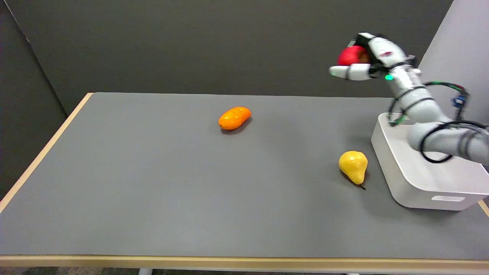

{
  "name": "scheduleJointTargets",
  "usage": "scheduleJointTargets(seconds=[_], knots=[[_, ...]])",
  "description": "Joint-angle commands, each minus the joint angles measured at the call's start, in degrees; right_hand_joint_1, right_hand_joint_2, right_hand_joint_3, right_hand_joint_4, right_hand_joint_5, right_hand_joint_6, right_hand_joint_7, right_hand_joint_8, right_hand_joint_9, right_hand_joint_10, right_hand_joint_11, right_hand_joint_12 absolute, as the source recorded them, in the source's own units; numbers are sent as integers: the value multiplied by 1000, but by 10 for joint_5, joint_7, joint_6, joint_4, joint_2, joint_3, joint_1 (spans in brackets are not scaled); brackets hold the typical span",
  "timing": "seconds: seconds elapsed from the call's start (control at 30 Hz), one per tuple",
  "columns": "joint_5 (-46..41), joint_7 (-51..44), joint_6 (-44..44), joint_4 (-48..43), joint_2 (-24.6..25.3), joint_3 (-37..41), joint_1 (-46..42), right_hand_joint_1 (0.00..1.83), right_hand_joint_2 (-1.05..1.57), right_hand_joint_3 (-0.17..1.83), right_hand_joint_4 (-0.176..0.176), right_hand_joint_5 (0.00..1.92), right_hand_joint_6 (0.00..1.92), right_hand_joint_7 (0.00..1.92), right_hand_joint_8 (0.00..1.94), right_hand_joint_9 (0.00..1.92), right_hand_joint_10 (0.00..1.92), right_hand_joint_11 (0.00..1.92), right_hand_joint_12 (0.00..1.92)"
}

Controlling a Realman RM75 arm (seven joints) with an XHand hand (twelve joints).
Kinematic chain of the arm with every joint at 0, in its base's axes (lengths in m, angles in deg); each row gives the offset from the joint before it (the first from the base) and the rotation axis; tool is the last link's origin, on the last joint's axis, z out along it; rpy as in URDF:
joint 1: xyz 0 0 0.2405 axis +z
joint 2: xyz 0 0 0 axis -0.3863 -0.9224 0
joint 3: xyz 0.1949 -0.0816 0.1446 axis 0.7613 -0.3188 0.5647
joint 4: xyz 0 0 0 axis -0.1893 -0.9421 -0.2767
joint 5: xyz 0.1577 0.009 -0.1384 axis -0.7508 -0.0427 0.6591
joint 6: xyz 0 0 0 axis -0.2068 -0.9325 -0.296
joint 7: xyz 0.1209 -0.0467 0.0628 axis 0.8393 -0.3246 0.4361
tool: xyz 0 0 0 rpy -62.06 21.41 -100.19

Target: Place tomato into white box.

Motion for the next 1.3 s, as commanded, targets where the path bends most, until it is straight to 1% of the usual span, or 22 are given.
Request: scheduleJointTargets(seconds=[0.03,0.13,0.17,0.27,0.37,0.47,0.53,0.6,0.73,0.87,0.97,1.03,1.1,1.17,1.3], knots=[[-291,9,-178,171,-226,17,-247,1176,1029,450,-72,625,1563,891,1298,895,1406,907,1812],[-306,10,-222,183,-220,18,-293,1175,1033,443,-70,624,1563,889,1299,894,1383,910,1818],[-306,10,-229,185,-217,18,-300,1175,1037,436,-68,623,1563,887,1299,891,1362,913,1819],[-302,11,-271,199,-209,18,-327,1174,1029,453,-68,624,1565,887,1303,888,1400,911,1839],[-293,11,-309,218,-214,18,-342,1173,1038,436,-63,624,1563,882,1303,882,1351,910,1844],[-260,16,-330,230,-228,21,-335,1172,1031,451,-60,626,1563,881,1311,880,1353,910,1850],[-240,39,-333,236,-238,36,-334,1172,1018,478,-63,627,1567,884,1318,893,1423,911,1848],[-222,77,-333,242,-254,48,-334,1172,1014,486,-63,628,1566,884,1323,909,1439,914,1851],[-219,100,-353,248,-274,38,-341,1172,1007,498,-58,633,1567,885,1322,915,1450,916,1854],[-249,122,-409,262,-296,-24,-342,1173,1001,507,-57,637,1565,887,1321,914,1453,917,1854],[-264,154,-459,287,-311,-89,-340,1175,989,532,-58,639,1571,889,1330,908,1460,927,1862],[-272,159,-491,303,-315,-132,-339,1175,983,543,-57,642,1572,891,1331,906,1460,929,1863],[-280,159,-511,315,-310,-172,-339,1175,980,548,-54,644,1573,890,1332,906,1462,931,1865],[-284,155,-517,314,-293,-205,-338,1175,978,552,-54,645,1574,890,1334,906,1462,931,1867],[-325,154,-507,291,-260,-229,-342,1175,976,556,-52,646,1573,890,1335,908,1465,931,1869]])
